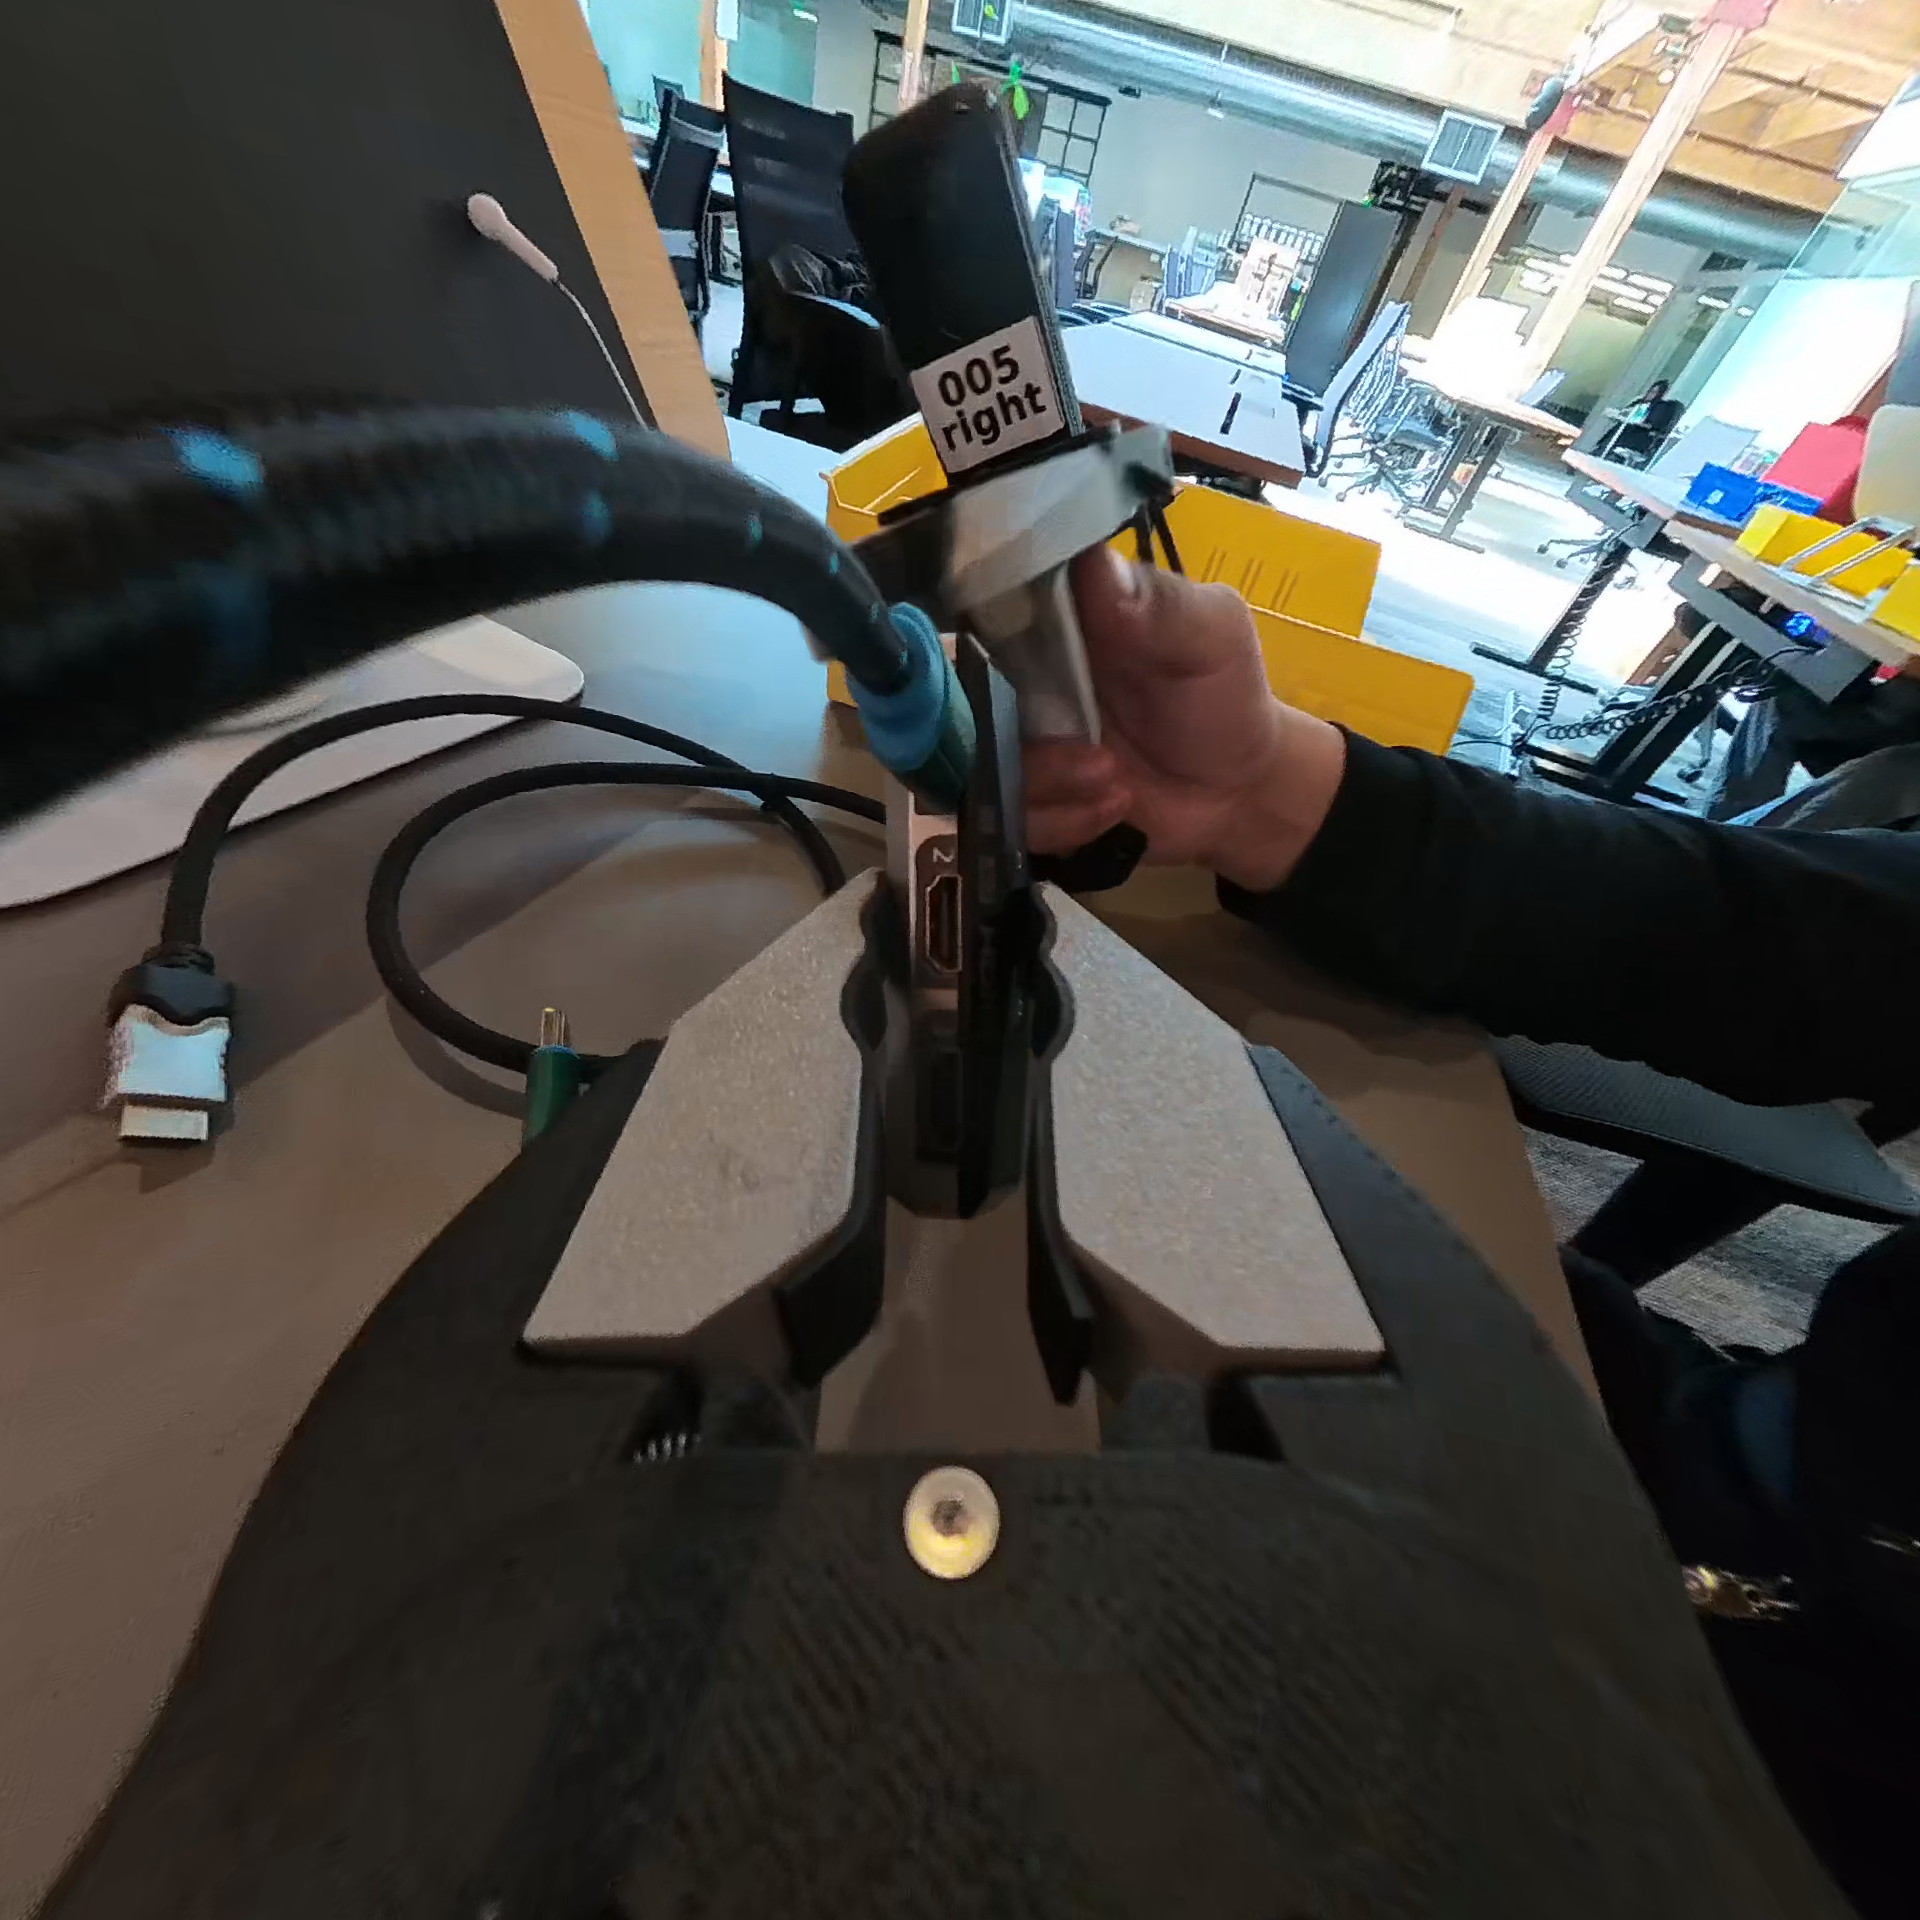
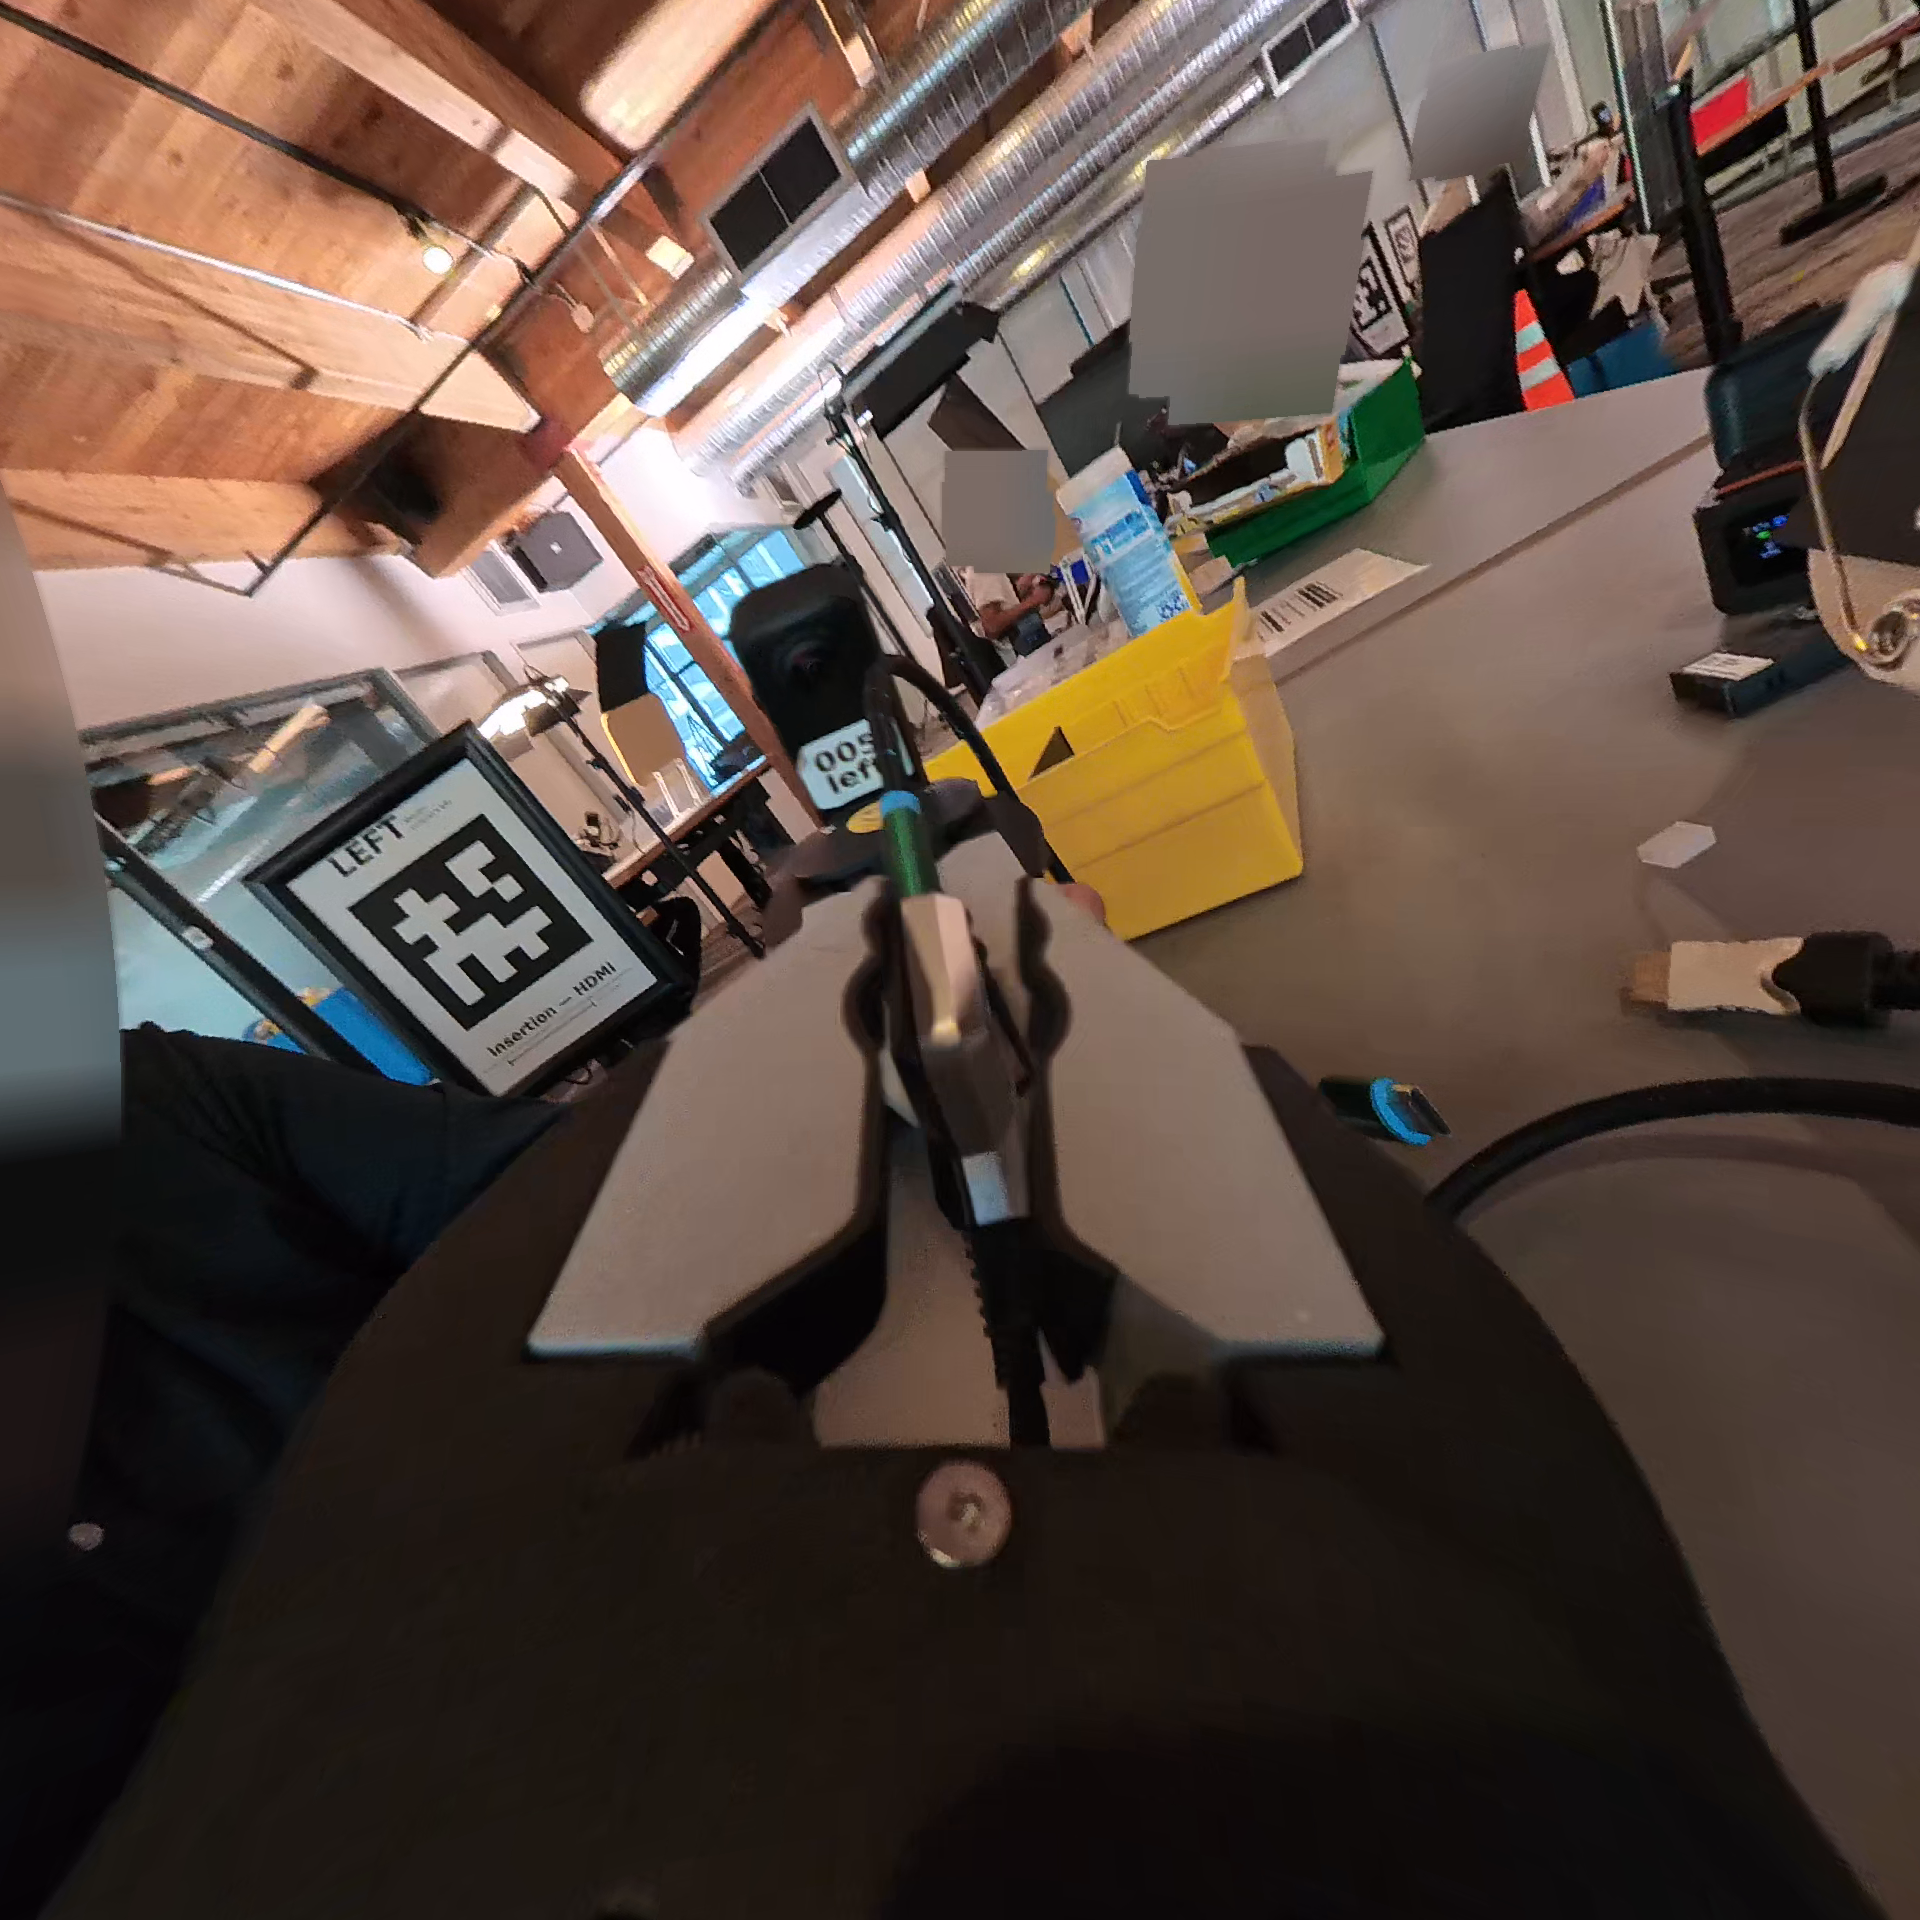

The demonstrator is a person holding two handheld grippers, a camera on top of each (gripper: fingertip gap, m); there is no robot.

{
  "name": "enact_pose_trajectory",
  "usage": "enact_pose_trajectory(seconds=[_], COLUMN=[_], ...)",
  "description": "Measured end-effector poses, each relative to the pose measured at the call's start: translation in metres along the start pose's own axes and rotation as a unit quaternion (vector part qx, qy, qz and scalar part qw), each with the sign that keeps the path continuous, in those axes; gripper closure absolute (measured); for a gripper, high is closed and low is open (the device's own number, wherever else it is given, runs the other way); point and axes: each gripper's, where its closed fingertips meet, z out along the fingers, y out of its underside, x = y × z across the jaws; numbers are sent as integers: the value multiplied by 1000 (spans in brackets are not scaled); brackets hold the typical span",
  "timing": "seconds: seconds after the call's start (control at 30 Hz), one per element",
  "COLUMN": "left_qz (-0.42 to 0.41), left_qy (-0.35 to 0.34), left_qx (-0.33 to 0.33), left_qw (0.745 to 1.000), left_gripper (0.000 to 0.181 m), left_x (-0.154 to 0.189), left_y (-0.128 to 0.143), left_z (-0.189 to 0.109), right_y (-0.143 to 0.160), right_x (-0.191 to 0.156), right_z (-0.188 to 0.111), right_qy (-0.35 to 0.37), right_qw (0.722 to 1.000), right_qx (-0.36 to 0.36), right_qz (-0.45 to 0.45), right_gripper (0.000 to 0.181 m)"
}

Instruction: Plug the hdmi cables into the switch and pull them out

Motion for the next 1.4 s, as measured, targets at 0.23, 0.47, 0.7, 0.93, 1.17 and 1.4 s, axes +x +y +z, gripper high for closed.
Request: enact_pose_trajectory(seconds=[0.23, 0.47, 0.7, 0.93, 1.17, 1.4], left_qz=[9, 13, -12, 9, -26, -14], left_qy=[3, -2, 26, 24, 44, 38], left_qx=[-16, 9, 62, 85, 85, 37], left_qw=[1000, 1000, 998, 996, 995, 998], left_gripper=[159, 160, 161, 161, 161, 162], left_x=[3, 2, 6, 9, 7, 8], left_y=[7, -3, -21, -29, -27, -12], left_z=[8, 5, -8, -12, -16, -8], right_y=[20, 13, 10, 12, 24, 24], right_x=[-3, -6, -14, -18, -12, -13], right_z=[8, 9, 8, 6, 7, 7], right_qy=[30, 30, 3, -23, -8, 8], right_qw=[994, 995, 997, 997, 995, 992], right_qx=[-80, -62, -48, -57, -91, -100], right_qz=[-71, -79, -66, -45, -48, -75], right_gripper=[162, 164, 165, 166, 164, 166])
